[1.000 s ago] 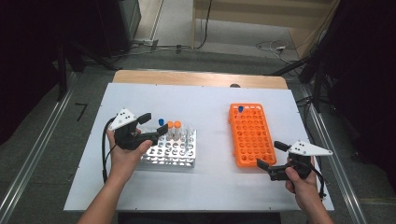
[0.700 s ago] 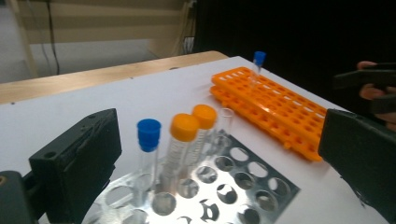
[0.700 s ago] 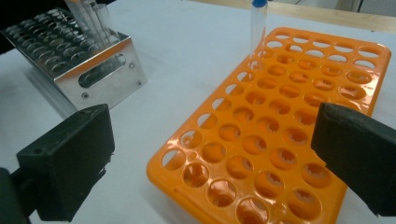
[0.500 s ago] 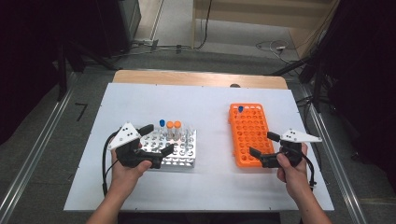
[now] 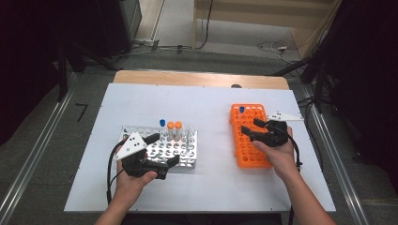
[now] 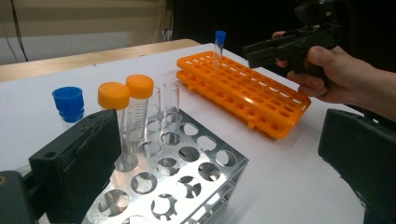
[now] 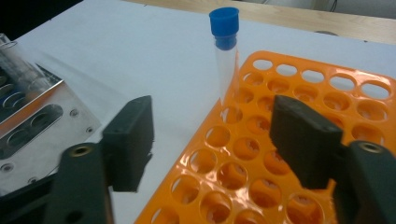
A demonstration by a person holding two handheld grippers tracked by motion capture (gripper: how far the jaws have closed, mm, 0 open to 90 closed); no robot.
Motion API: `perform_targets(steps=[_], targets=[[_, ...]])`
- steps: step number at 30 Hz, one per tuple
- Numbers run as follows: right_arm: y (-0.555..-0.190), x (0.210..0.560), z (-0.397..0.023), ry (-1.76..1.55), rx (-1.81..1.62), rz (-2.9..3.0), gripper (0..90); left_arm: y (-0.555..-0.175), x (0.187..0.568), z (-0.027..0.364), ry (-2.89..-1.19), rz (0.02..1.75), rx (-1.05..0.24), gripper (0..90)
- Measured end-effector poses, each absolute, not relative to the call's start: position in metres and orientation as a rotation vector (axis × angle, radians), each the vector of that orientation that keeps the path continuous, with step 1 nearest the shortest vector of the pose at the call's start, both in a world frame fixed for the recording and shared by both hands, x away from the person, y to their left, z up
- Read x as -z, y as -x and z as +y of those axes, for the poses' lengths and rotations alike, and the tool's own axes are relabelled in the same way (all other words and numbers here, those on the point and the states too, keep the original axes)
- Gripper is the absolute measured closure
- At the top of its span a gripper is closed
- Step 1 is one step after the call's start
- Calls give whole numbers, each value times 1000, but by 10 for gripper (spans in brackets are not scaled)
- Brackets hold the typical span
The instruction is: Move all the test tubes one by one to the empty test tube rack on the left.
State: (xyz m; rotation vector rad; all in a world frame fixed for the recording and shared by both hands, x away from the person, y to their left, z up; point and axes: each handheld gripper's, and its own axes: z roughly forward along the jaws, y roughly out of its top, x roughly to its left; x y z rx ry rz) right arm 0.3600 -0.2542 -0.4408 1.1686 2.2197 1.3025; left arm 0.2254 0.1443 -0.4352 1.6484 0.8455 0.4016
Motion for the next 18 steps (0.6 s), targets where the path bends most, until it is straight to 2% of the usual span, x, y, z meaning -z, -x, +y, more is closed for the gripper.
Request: perform_targets(steps=[8,15,18], targets=[[-383,446,-237,-1241,-1221,2226,524,-224,435,145,-1650,844,-401,0],[-395,451,-225,-1262,-1171,2241,589,-224,435,146,-1650,845,-397,0],[-398,453,-221,-1275,-1127,2238,661,-224,436,146,-1650,847,-399,0]])
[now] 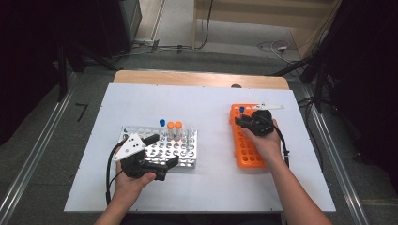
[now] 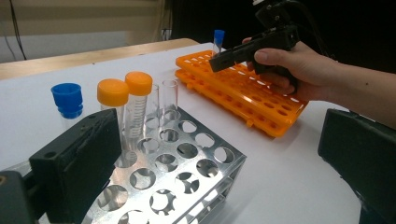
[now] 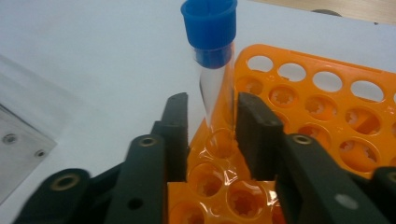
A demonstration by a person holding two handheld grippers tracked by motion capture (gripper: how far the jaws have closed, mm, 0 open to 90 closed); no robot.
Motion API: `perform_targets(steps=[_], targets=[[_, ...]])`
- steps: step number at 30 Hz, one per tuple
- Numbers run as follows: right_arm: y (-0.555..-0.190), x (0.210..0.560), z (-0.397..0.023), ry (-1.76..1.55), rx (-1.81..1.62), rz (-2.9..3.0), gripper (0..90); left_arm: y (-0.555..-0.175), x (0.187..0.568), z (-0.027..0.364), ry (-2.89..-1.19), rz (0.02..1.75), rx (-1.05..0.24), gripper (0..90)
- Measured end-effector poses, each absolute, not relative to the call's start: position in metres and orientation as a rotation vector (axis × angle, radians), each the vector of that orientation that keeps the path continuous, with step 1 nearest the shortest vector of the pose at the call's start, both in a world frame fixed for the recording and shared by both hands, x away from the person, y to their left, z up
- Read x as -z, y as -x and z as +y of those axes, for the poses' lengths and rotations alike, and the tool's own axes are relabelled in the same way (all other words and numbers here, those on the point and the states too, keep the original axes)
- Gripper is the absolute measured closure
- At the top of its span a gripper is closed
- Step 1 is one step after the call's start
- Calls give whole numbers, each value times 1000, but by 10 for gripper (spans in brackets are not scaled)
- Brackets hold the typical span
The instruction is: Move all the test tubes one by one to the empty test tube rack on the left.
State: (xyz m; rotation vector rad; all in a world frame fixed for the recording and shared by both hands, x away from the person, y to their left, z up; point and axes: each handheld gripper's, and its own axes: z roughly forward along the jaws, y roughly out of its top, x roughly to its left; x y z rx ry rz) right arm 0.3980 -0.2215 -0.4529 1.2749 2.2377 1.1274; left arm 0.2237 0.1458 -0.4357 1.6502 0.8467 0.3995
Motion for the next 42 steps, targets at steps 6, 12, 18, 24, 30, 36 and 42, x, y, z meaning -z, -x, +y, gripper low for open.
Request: perform_targets(steps=[6,12,18,24,30,36,42], targets=[[-399,455,-216,-1263,-1062,2219,737,-224,436,147,-1649,855,-399,0],[-395,450,-221,-1241,-1111,2186,749,-224,434,145,-1650,852,-402,0],[-384,437,-230,-1189,-1203,2103,750,-224,433,143,-1651,843,-401,6],[-369,424,-237,-1133,-1289,2082,750,-224,431,138,-1655,826,-399,6],[-344,415,-238,-1064,-1346,2123,751,-225,429,128,-1674,801,-380,6],[-318,413,-235,-992,-1376,2182,751,-224,427,118,-1685,751,-356,66],[-292,415,-230,-932,-1414,2243,751,-222,423,106,-1700,703,-327,118]])
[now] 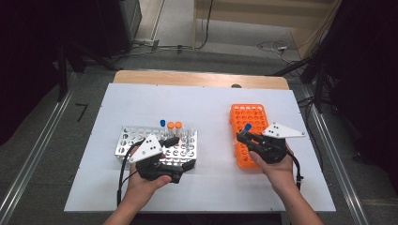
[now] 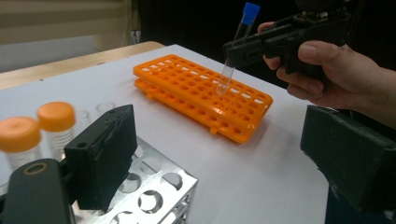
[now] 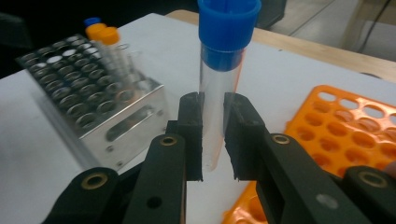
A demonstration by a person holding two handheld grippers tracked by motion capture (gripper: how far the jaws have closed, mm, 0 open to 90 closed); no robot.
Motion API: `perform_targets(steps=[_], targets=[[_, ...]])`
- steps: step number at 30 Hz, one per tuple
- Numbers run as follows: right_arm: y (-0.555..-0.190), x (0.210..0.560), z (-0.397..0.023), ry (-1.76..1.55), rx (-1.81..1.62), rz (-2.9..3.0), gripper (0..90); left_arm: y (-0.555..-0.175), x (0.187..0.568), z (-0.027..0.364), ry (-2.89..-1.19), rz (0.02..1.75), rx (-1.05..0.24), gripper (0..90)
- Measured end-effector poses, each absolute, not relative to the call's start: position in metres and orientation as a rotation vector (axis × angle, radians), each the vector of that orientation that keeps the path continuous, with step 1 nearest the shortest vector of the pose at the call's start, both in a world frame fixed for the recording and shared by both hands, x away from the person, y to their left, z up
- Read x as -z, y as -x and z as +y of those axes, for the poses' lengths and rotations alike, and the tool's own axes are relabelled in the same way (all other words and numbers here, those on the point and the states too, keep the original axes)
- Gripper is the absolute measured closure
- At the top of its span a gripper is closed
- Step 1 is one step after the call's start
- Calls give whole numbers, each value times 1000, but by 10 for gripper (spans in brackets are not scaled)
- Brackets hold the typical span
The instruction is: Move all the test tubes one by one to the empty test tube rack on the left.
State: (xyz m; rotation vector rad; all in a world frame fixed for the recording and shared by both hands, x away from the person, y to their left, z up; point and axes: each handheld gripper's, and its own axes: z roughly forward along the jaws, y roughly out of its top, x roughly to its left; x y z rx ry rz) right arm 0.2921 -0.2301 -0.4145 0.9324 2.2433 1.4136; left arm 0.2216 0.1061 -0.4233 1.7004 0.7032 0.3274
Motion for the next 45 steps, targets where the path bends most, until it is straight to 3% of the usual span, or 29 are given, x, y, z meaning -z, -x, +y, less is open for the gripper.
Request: perform_targets(steps=[6,15,33,45], targets=[[-269,419,-219,-876,-1447,2311,751,-218,421,91,-1734,672,-325,178],[-245,425,-195,-771,-1451,2406,751,-216,422,79,-1741,628,-294,373],[-225,433,-162,-651,-1444,2504,751,-211,423,64,-1773,539,-259,637],[-220,433,-157,-616,-1443,2526,750,-209,424,61,-1798,507,-266,752]])
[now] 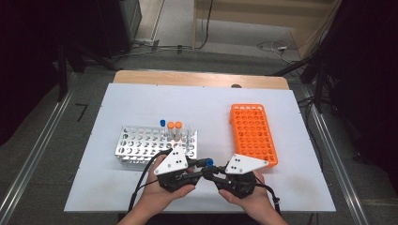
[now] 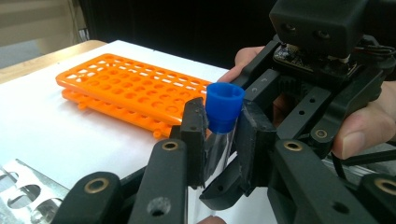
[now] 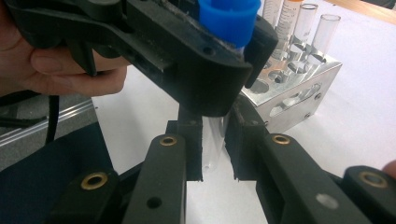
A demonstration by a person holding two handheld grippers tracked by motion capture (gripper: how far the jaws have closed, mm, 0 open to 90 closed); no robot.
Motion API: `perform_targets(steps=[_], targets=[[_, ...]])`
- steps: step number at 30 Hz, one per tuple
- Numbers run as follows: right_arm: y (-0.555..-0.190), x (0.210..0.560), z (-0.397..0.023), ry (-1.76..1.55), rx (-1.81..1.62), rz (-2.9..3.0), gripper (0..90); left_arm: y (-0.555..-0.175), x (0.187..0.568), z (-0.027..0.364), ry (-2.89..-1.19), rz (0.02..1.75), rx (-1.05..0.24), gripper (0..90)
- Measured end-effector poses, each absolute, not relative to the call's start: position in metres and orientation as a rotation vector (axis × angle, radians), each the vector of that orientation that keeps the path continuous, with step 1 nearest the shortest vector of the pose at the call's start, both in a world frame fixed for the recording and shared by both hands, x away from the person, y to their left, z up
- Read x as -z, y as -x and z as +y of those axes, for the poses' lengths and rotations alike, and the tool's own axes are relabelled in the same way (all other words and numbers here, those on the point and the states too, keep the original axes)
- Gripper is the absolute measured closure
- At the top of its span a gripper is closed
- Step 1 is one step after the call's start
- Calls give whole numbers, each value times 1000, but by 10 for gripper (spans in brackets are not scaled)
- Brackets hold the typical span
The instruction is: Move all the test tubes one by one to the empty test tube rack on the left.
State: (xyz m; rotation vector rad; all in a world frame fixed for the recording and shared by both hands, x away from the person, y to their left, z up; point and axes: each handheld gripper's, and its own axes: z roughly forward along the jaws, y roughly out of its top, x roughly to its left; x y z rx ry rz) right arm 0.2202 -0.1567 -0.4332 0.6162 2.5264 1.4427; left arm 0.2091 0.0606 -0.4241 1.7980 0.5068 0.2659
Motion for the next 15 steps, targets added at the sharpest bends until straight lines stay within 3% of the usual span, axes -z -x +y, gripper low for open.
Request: perform_targets(steps=[7,11,15], targets=[[-222,433,-159,-614,-1470,2529,726,-209,423,62,-1780,519,-285,761],[-223,433,-162,-621,-1482,2511,532,-211,420,69,-1761,544,-304,762],[-224,431,-166,-625,-1484,2500,277,-213,419,75,-1743,568,-314,762]])
